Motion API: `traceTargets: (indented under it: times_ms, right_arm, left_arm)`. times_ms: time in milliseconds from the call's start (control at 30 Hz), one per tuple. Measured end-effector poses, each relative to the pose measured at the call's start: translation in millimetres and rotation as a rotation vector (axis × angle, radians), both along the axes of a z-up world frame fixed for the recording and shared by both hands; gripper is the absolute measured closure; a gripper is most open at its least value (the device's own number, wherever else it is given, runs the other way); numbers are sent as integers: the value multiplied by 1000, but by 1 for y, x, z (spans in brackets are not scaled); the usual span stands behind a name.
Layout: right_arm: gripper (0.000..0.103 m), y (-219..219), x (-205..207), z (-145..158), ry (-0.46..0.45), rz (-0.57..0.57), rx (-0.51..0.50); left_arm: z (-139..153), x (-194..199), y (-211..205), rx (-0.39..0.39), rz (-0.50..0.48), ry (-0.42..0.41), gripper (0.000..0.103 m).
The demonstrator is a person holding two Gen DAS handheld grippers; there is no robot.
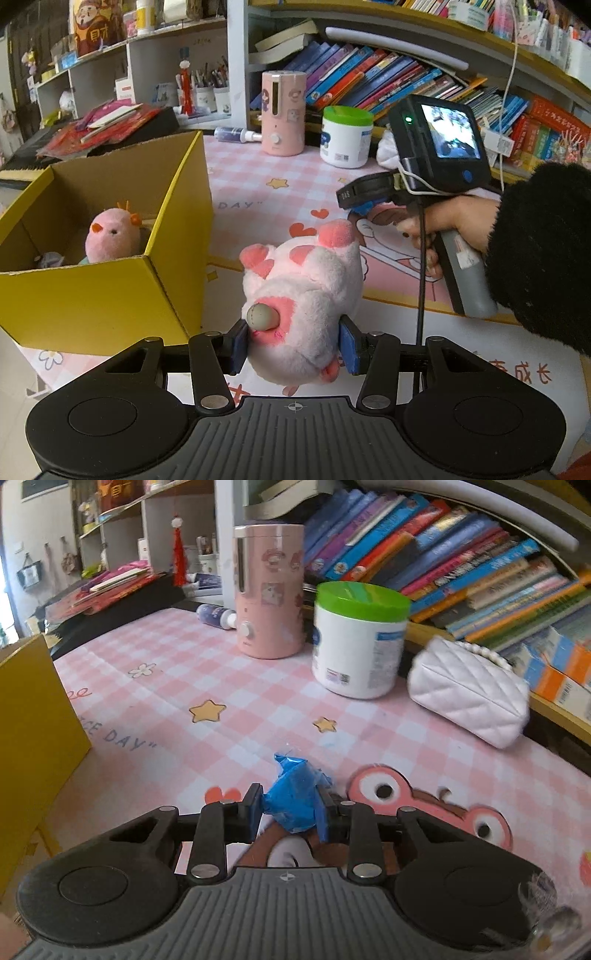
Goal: Organize objects
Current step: 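Grasp the small blue toy with the right gripper, then carry the pink pig plush and blue toy with both grippers over the yellow box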
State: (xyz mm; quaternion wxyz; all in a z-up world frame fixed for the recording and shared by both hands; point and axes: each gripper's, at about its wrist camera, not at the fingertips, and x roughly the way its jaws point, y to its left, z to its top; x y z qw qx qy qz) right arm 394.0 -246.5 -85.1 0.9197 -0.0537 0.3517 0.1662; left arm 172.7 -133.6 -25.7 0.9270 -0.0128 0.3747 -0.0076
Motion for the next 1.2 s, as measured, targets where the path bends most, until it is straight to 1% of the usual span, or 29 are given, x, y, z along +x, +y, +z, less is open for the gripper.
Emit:
traceTargets:
  times_ms: [133,267,400,533,667,767,900,1200]
  right_arm:
    - [77,-11,-25,18,-6,-39,48]
    - [77,-21,-61,42,-28,-72,81]
    - [77,-29,-102,61,-27,-126,97]
    - [77,-34,-144,70,-8,-192,101]
    - [77,-33,-185,72,24,-259,106]
    - [77,-25,-214,72,43,-291,101]
    - [77,-6,-247,72,45,-304,84]
    - [77,55,-306,68,63,-250,40]
  left_arm:
    - [4,-6,3,-14,-3,-20,56]
    - [6,-13,8,-34,-14,-41,56]
    - [7,-20,12,-55,-39,-64,56]
    - [9,-28,19,-75,-66,-84,56]
    - [11,-38,31,-86,-89,-96,56]
    - [12,-51,42,-91,-105,-101,56]
    - [12,-68,61,-93,-108,-99,56]
    - [14,-114,113,-87,-79,-101,56]
